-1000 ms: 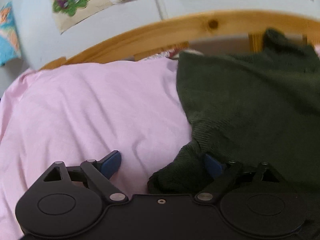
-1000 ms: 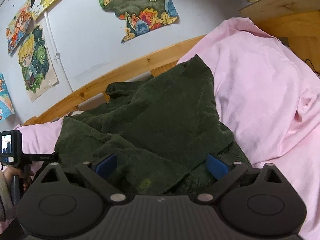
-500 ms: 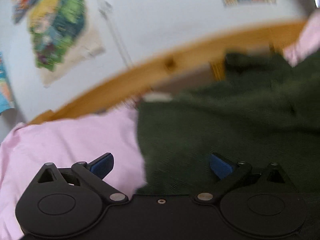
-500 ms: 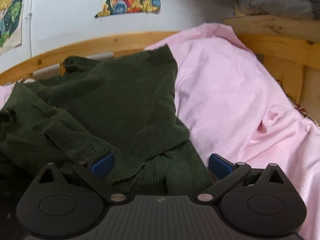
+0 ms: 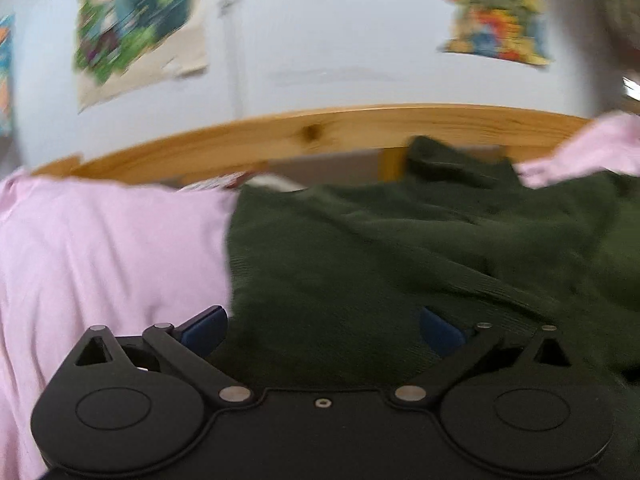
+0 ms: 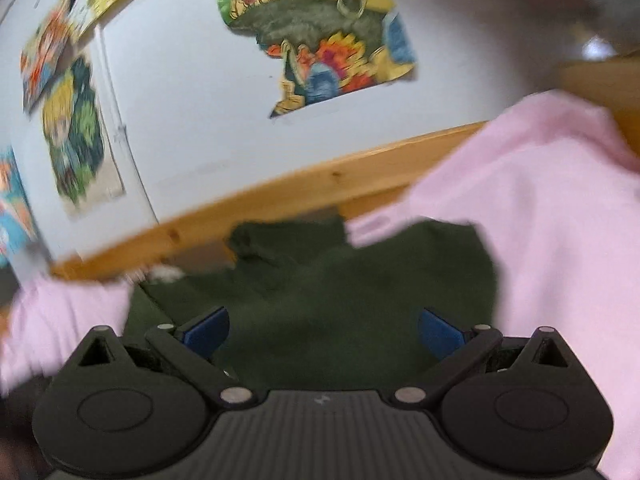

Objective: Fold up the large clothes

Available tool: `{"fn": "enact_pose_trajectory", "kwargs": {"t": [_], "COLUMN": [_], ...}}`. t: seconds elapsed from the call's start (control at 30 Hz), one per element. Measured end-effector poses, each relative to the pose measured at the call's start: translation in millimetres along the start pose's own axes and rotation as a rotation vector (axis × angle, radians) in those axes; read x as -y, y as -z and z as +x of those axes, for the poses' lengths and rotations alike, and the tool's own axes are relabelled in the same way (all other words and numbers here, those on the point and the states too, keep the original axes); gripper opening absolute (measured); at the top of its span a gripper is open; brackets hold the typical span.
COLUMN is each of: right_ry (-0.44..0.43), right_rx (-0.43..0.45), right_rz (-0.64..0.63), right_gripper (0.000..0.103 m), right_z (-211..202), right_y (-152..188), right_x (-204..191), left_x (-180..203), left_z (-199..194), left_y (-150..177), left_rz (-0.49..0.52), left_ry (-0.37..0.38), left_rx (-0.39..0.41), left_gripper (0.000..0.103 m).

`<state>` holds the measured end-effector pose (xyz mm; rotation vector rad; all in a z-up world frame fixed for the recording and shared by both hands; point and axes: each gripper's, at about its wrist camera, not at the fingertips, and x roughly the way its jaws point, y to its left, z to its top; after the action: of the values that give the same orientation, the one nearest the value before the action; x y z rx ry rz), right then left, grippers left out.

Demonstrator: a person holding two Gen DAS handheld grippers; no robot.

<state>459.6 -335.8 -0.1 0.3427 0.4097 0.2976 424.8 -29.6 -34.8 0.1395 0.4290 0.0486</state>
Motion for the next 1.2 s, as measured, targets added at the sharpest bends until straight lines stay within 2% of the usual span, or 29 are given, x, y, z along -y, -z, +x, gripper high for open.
{"fn": "enact_pose_trajectory", "kwargs": {"t": [0.07,0.13,0.23,0.37,0.47,0.5,0.53,0.57,0.63,0.7,0.9,0.97,1.2], "right_ry": [0.011,0.041,0.11,0.163,0.218,0.241,0.254,0.265,0.254,0.212,0.088,0.063,-0.066], "right_rx": [-0.016,-0.041,-0.069,-0.081,-0.101,-0.115,-0.124,-0.124,-0.109,-0.077,0.011,0.042,0.196], "right_rz": [-0.027,-0.064,-0.1,-0.136,-0.168,-0.185,-0.191,-0.193,-0.2,-0.232,-0.523,-0.57,-0.933], "right_gripper": [0.095,0.08,0.072,0.072,0.072,0.066,0.049,0.042,0.016,0.011,0.009,0.009,0.008], "right_z": [43,90,141,187,217,226,230,232,227,212,132,107,-8], "right_y": [-20,-37,-51,-64,-64,-61,-57,-54,-52,-50,-36,-32,20], "right_x": [-1,-4,-13,-27,-33,-35,-35,-35,-33,-33,-64,-75,-116], "left_x": [11,19,24,19,11,9,5,1,-7,-11,-17,-17,-34], "left_z": [-9,-19,-28,-27,-22,-21,-20,-20,-20,-22,-30,-33,-60], "left_y": [4,10,17,23,27,27,27,27,27,26,21,18,11], "left_rz": [0.057,0.1,0.131,0.127,0.098,0.084,0.063,0.042,0.012,0.005,0.0,-0.003,-0.121], "left_ry": [0.053,0.101,0.161,0.184,0.173,0.167,0.162,0.16,0.164,0.154,0.131,0.125,0.114], "left_rx": [-0.001,0.001,-0.017,-0.059,-0.098,-0.112,-0.128,-0.141,-0.15,-0.144,-0.11,-0.1,0.013], "left_gripper": [0.102,0.102,0.102,0.102,0.102,0.102,0.102,0.102,0.102,0.102,0.102,0.102,0.102]}}
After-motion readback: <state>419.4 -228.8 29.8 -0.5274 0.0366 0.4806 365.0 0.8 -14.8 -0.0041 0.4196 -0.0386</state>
